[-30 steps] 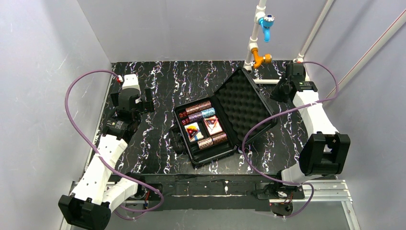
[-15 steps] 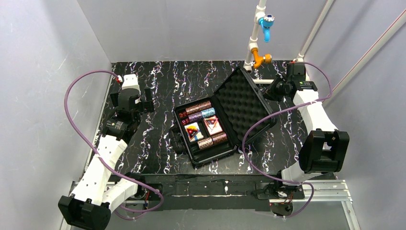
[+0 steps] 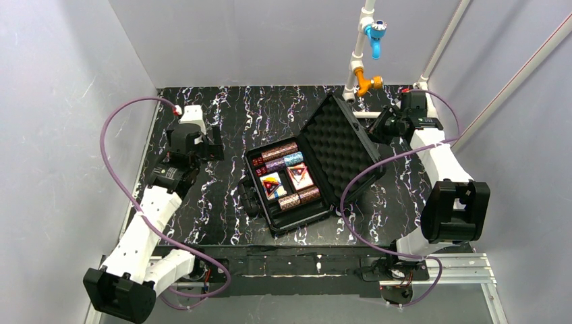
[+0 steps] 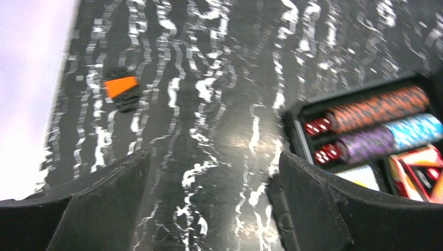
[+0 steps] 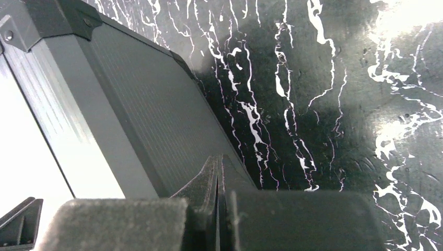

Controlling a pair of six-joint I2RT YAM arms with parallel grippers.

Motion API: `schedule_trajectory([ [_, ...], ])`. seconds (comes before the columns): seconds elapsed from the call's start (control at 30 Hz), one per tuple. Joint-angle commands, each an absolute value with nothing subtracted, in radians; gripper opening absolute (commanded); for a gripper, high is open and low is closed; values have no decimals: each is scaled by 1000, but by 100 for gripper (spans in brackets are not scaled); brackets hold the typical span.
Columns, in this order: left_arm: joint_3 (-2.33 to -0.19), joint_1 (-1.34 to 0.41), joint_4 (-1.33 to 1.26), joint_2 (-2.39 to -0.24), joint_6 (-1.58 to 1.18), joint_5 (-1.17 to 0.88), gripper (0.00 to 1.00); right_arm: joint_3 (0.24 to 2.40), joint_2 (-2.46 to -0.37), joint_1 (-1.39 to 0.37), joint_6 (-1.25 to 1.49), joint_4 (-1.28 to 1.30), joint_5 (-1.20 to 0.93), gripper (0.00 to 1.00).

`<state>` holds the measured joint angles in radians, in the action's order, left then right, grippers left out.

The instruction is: Pack up texas hold em set

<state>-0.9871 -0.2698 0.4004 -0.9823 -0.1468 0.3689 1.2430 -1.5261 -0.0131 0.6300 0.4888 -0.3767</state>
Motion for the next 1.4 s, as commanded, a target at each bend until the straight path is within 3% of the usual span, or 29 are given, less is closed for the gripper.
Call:
schedule_trajectory([
  [0.0,-1009,-314,437,-1013,-167,108,88,1240,-1514,-81,619,480,-447,1],
  [0.23,-1016,-433,465,-1093,-237,-150,76,1226,-1517,-148,621,462,-411,1],
  [0.63,-1087,-673,312,-1246,-415,-164,68,1201,-1545,-256,657,409,-397,1],
  [1.0,-1232,-762,254,-1394,-454,-188,65,1176,-1543,-314,674,382,-384,1],
  [1.37,-1258,-786,254,-1410,-456,-165,64,1170,-1552,-382,681,371,-359,1],
])
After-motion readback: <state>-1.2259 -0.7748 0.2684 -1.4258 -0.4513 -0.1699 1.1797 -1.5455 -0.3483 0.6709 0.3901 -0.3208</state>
